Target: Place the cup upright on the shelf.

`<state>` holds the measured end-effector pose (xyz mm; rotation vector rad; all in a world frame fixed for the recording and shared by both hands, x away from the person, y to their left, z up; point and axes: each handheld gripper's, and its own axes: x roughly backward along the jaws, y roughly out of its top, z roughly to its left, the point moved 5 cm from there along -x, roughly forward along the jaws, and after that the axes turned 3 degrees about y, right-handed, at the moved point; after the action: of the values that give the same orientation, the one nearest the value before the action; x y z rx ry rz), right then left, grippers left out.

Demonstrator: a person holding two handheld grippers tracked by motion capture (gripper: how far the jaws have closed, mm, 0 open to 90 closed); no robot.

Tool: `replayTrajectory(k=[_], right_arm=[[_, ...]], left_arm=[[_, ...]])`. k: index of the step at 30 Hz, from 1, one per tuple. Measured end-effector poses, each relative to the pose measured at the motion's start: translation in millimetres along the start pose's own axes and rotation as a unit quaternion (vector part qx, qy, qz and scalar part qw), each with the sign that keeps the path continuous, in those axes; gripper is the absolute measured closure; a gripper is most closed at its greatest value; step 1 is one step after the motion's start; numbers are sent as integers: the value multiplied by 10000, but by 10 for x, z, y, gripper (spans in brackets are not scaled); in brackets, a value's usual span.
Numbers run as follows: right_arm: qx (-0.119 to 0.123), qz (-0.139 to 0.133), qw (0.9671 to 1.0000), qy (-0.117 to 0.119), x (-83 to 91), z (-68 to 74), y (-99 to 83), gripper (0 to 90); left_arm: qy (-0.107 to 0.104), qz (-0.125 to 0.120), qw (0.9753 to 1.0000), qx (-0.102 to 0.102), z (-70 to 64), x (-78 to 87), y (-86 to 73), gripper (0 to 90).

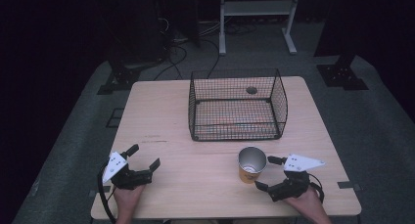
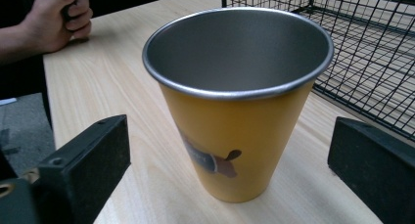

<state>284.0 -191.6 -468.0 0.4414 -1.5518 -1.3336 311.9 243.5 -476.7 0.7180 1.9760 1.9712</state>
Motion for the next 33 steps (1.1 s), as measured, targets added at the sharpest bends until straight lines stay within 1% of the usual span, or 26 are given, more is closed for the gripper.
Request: replayTrajectory(k=[6,9,16,19,22,32,33], right_arm=[[-10,-14,10000,48,-59,-2,38,14],[22,-45,10000,6,-75,-7,65,14],[55,-5,10000,35,-144,-13,108,14],[121,62,9999,7,-214,-7,112,14],[111,86,9999,22,-247,-10,123,14],[142,143,9998,13,-316,-38,183,15],[137,132,9998,33,-324,-48,192,52]], left_arm=[[10,7,10000,-4,-2,0,-1,8],[14,6,10000,1,0,0,-1,8],[10,2,10000,2,1,2,-1,8],[7,0,10000,0,2,3,0,8],[7,1,10000,3,2,2,0,8],[0,-1,10000,0,2,3,0,8],[1,-2,10000,0,2,3,0,8]])
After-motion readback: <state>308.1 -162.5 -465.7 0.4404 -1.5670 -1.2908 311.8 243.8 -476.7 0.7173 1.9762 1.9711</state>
